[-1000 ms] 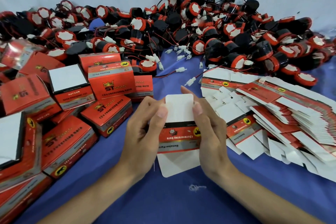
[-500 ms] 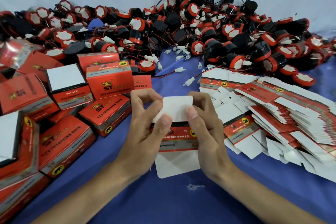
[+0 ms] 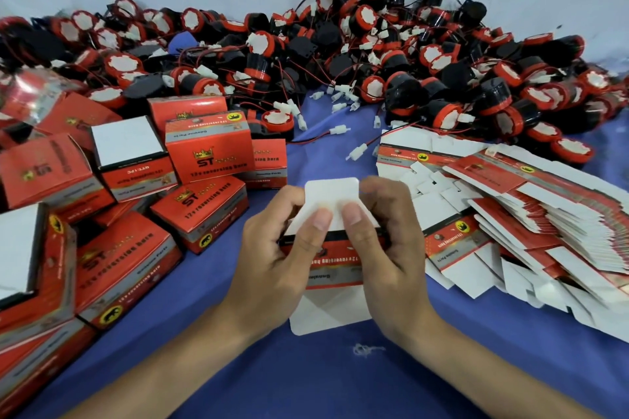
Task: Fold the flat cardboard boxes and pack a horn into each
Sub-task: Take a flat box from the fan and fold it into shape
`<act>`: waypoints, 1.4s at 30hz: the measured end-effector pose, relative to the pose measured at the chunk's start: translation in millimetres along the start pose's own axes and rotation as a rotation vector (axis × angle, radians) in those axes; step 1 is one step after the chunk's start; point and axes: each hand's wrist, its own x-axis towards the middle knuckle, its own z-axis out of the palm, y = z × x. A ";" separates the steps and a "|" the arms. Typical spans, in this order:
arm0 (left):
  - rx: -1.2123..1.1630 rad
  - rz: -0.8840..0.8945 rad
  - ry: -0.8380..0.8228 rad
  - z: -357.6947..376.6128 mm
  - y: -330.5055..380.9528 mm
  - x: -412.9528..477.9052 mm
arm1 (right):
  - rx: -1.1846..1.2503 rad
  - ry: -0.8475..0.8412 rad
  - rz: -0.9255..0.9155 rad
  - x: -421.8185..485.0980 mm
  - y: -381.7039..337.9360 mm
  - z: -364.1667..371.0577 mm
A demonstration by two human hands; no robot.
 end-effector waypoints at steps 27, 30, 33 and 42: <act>0.274 0.054 0.080 0.8 -4.5 0.2 | -0.097 0.037 0.096 3.4 11.2 1.1; 0.250 0.029 0.063 1.3 -6.0 -0.1 | -0.094 0.041 0.093 3.6 11.1 0.7; 0.255 0.005 0.037 0.9 -3.8 -0.9 | -0.087 0.058 0.084 2.4 13.4 -0.2; 0.271 -0.221 -0.408 -23.8 -4.2 20.7 | -0.413 -0.004 -0.435 56.5 -2.6 -23.5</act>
